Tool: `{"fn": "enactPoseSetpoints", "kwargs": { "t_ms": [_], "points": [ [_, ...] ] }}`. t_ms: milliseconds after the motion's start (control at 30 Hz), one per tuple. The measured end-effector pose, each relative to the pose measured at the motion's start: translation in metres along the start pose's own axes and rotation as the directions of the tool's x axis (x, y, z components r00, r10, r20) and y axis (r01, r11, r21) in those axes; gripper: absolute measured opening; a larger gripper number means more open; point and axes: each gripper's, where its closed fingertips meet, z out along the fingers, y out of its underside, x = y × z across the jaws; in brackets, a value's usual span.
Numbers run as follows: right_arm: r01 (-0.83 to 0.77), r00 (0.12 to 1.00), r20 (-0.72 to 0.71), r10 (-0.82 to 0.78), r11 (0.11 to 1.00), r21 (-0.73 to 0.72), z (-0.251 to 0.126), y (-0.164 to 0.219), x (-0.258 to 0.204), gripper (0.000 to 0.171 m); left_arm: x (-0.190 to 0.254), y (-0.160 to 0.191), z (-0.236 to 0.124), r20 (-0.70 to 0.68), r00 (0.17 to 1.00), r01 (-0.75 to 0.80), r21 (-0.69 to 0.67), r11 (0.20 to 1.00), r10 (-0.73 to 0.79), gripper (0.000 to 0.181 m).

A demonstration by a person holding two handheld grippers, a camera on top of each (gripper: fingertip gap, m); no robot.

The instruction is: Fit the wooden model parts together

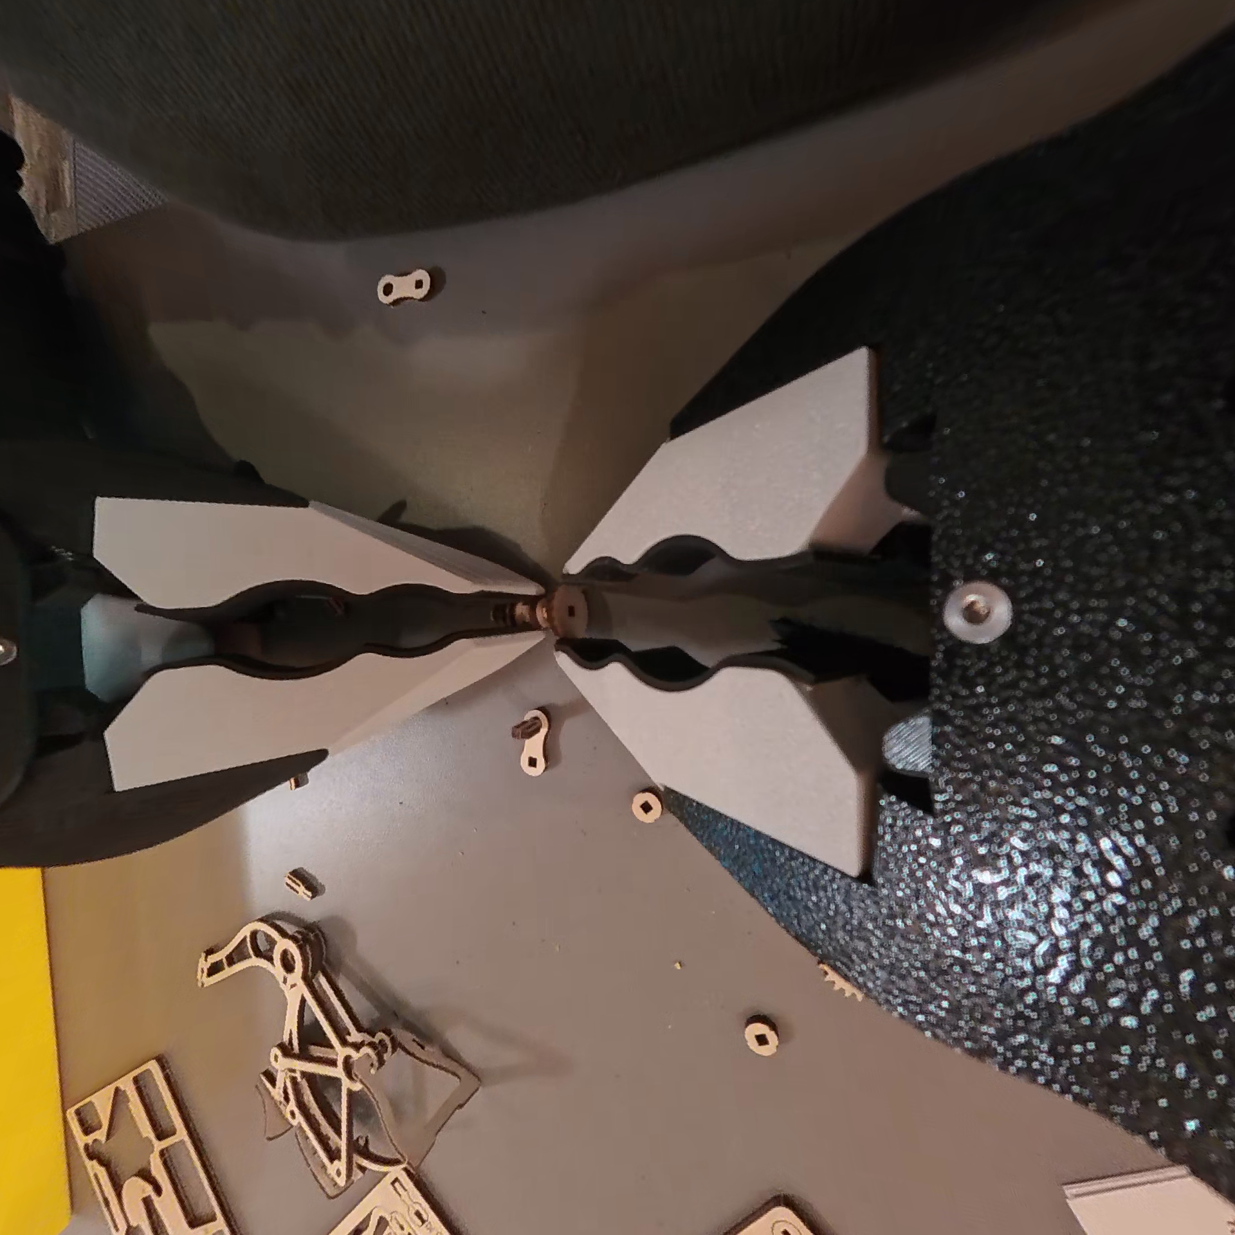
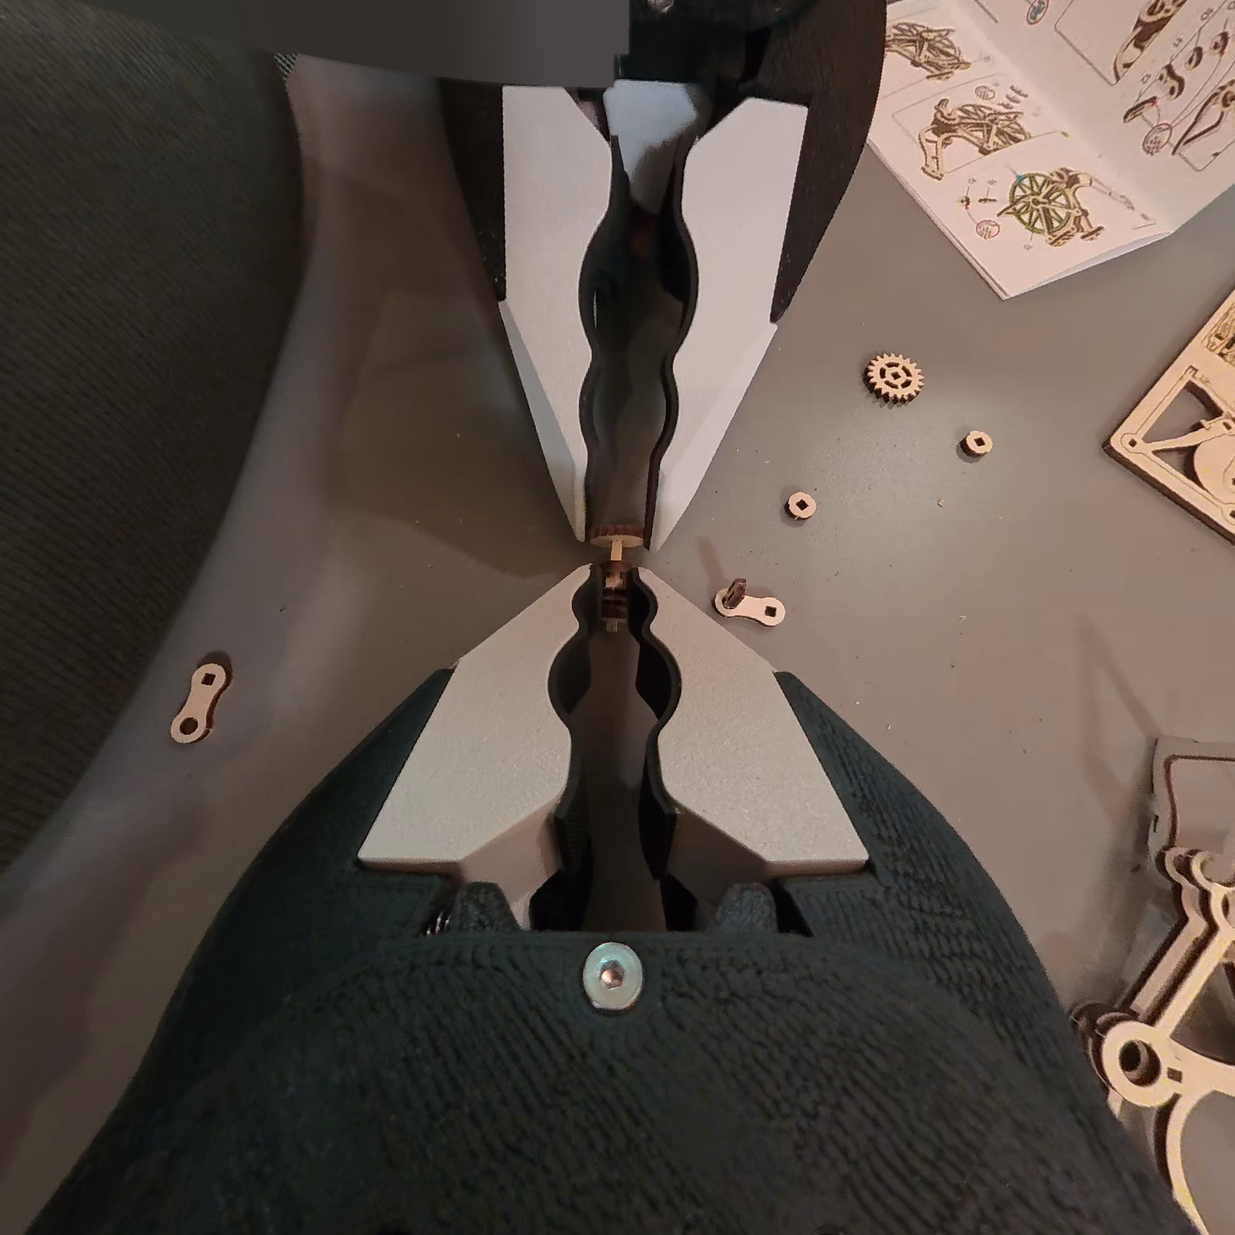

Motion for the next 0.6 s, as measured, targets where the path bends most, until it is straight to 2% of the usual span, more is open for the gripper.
{"fn": "enactPoseSetpoints", "kwargs": {
  "t_ms": [500,600],
  "points": [
    [-0.027,1.0,0.016,0.027,1.0,0.004,-0.0002,0.0008,-0.0004,0.006,0.0003,-0.0001,0.0008,-0.013,1.0,0.012,0.0,1.0,-0.012,0.013],
    [-0.048,0.999,0.023,0.048,0.999,-0.008,-0.0021,0.0046,-0.0016,0.019,0.0005,-0.0001,0.0009,-0.016,1.0,0.013,0.0,1.0,-0.013,0.014]
  ]
}}
